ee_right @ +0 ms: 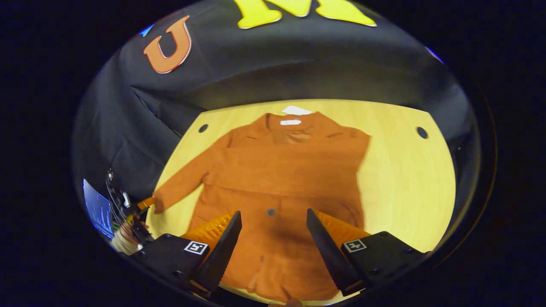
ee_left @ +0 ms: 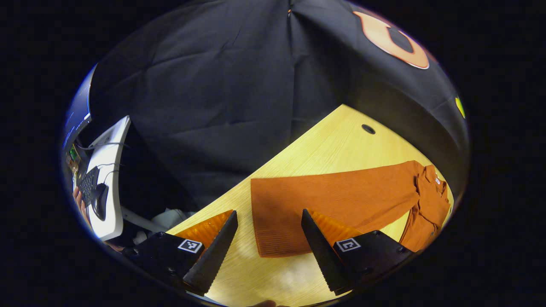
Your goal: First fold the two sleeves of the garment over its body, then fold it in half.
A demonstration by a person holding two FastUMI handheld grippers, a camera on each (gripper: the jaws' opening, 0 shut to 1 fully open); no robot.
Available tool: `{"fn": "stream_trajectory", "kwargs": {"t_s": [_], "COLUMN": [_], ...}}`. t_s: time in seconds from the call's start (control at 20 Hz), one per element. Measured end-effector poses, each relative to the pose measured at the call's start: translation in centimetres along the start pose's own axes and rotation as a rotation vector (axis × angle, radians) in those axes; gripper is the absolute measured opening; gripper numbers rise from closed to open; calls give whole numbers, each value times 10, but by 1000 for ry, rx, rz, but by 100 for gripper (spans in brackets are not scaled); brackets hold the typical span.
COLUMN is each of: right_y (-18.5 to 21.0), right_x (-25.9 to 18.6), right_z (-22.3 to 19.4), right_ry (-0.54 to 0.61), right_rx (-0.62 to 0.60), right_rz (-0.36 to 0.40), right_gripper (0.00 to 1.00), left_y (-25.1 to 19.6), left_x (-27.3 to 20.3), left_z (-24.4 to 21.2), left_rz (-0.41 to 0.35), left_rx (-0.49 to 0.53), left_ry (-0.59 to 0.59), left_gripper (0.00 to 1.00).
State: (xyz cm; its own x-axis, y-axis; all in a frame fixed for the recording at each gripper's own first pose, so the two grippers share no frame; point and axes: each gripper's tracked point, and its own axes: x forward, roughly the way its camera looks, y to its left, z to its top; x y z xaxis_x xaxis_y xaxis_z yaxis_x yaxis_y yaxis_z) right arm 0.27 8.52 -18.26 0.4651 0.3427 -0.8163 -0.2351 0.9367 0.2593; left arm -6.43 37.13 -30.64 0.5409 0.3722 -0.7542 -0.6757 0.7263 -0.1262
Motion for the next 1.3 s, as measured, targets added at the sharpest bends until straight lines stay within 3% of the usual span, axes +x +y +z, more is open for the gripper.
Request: {"fn": "stream_trajectory", "kwargs": {"t_s": [0.1, 0.15, 0.2, 0.25, 0.3, 0.35, 0.4, 0.5, 0.55, 0.6, 0.65, 0.7, 0.85, 0.95, 1.0, 1.05, 1.3], "right_y": [-37, -54, -69, -79, -88, -95, -103, -119, -124, -130, -138, -143, -164, -177, -185, -194, -218], "right_x": [-26, -37, -50, -61, -71, -78, -88, -104, -114, -123, -129, -135, -130, -130, -128, -127, -110], "right_z": [-26, -38, -48, -57, -66, -73, -79, -82, -86, -90, -95, -99, -119, -127, -133, -141, -151], "right_ry": [2, 2, -2, -5, -9, -15, -32, -86, -110, -128, -141, -158, -152, -153, -145, -133, -85], "right_rx": [24, 43, 75, 120, 175, 222, 258, 328, 364, 387, 406, 422, 474, 508, 513, 516, 512], "right_rz": [-46, -71, -84, -89, -93, -92, -101, -128, -126, -130, -140, -141, -159, -152, -160, -166, -124], "right_gripper": [99, 99, 99, 99, 99, 95, 95, 99, 94, 99, 94, 94, 98, 98, 94, 98, 98], "left_y": [3, 4, 2, -4, -4, -6, -4, -1, -1, -2, -5, -14, -24, -32, -43, -57, -143], "left_x": [7, 13, 14, 17, 16, 16, 17, 20, 20, 20, 22, 22, 21, 15, 9, 2, -45], "left_z": [-5, 0, -3, -1, -3, -2, -3, -1, -1, 0, 3, 7, 8, 13, 19, 27, 67], "left_rz": [40, 41, 41, 26, 33, 37, 43, 56, 58, 51, 33, -6, -26, -28, -50, -71, -216], "left_rx": [8, 32, 54, 61, 45, 21, -4, -44, -53, -47, -31, -24, -16, -5, -8, -7, 87], "left_ry": [105, 118, 182, 232, 311, 375, 437, 516, 541, 562, 575, 592, 632, 609, 590, 571, 462], "left_gripper": [95, 81, 87, 86, 76, 80, 71, 75, 65, 64, 61, 51, 5, 3, 3, 3, 3]}}
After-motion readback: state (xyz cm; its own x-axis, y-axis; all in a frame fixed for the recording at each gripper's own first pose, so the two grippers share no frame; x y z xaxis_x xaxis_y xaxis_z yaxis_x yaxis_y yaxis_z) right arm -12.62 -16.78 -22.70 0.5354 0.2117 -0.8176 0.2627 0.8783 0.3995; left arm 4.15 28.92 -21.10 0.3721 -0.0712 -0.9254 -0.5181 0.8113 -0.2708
